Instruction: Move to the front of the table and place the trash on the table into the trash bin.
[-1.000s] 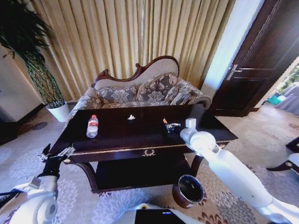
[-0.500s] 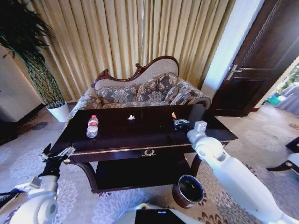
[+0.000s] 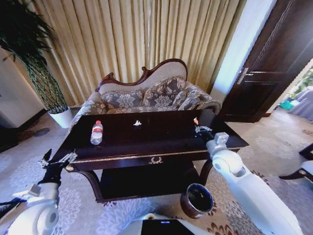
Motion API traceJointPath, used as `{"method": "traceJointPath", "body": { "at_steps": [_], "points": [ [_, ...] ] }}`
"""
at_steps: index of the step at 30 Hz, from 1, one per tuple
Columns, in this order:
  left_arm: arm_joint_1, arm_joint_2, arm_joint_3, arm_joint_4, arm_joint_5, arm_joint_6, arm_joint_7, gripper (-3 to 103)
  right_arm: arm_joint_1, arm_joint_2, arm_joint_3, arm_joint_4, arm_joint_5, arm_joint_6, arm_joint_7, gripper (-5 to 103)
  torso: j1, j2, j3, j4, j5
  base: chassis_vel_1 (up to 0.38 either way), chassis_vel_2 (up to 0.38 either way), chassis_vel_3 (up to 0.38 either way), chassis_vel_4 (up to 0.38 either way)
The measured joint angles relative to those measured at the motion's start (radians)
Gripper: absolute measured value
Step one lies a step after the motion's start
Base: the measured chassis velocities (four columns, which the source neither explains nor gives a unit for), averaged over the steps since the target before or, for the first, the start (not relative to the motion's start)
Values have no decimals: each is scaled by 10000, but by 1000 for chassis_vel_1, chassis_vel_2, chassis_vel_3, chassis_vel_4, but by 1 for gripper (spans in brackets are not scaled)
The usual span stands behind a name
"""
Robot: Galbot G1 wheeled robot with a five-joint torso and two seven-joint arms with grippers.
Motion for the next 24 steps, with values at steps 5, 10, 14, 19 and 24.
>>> {"method": "traceJointPath", "body": {
  "at_steps": [5,10,14,19,24],
  "points": [
    [53,60,-108,36,-151,-59,6,100,-256,169,455,-322,-84,319,-51,2,0,0,0,-1,0,0,0,0,0],
    [132,230,-254,71,-298,-136,66,100,-382,264,539,-366,293,384,-437,2,0,0,0,0,1,0,0,0,0],
    [130,367,-356,98,-410,-149,63,100,-358,365,461,-342,383,388,-628,2,0,0,0,0,0,0,0,0,0],
    [119,459,-419,44,-522,-145,46,100,-313,511,381,-294,435,388,-642,2,0,0,0,0,0,0,0,0,0],
    [119,446,-360,-11,-523,-111,45,100,-319,518,411,-198,498,352,-631,2,0,0,0,0,-1,0,0,0,0]
  ]
}}
